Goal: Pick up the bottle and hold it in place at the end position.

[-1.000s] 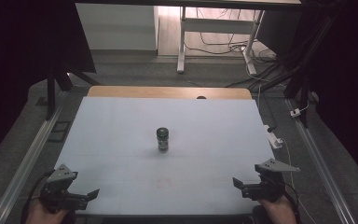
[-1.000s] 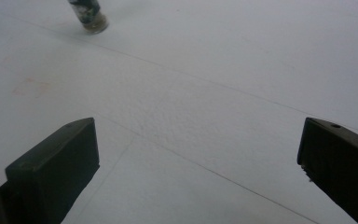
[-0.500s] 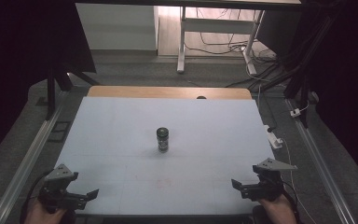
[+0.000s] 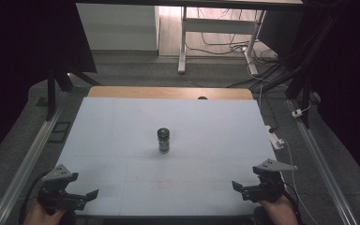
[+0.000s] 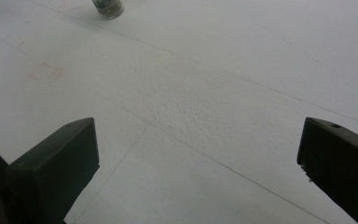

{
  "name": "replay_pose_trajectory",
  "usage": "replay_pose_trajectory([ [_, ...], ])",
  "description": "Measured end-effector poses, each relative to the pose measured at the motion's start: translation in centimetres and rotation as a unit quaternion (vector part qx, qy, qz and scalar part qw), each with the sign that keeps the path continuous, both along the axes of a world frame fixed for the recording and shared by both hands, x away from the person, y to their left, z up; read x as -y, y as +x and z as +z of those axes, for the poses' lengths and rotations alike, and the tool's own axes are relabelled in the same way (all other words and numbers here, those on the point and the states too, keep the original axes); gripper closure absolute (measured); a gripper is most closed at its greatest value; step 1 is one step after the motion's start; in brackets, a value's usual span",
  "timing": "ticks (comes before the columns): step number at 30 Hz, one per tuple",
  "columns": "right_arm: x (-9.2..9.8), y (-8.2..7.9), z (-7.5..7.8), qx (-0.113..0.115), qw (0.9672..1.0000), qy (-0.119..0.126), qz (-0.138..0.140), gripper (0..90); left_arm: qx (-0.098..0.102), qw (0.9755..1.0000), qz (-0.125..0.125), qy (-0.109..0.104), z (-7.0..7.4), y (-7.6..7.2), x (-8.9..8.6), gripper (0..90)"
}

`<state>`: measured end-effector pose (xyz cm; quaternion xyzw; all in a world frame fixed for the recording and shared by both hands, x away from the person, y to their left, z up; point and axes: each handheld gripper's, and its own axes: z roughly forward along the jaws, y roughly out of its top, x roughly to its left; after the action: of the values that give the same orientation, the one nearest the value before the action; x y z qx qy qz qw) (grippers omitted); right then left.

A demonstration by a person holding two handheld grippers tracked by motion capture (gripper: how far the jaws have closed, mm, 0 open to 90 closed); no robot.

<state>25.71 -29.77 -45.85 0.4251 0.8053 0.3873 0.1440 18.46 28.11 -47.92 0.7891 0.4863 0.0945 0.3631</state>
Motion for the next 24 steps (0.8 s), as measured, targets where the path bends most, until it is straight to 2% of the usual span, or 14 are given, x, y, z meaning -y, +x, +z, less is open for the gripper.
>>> replay_pose_trajectory([
  [5,0.0,0.0,0.0,0.000,1.0000,-0.004,0.003,0.0,0.011,0.9998,-0.013,-0.014,0.2,0.1,0.2,0.0],
  [11,-0.2,0.0,0.0,-0.002,0.9999,-0.007,0.009,0.0,0.019,0.9995,-0.019,-0.014,0.4,0.4,0.5,0.0],
  [16,-0.2,0.0,0.0,-0.002,0.9999,-0.010,0.013,0.0,0.023,0.9991,-0.035,-0.008,0.5,0.8,1.1,0.0],
  [24,-0.3,0.0,-0.1,-0.003,0.9998,-0.011,0.017,0.0,0.042,0.9969,-0.063,-0.020,0.4,2.0,1.9,0.0],
])
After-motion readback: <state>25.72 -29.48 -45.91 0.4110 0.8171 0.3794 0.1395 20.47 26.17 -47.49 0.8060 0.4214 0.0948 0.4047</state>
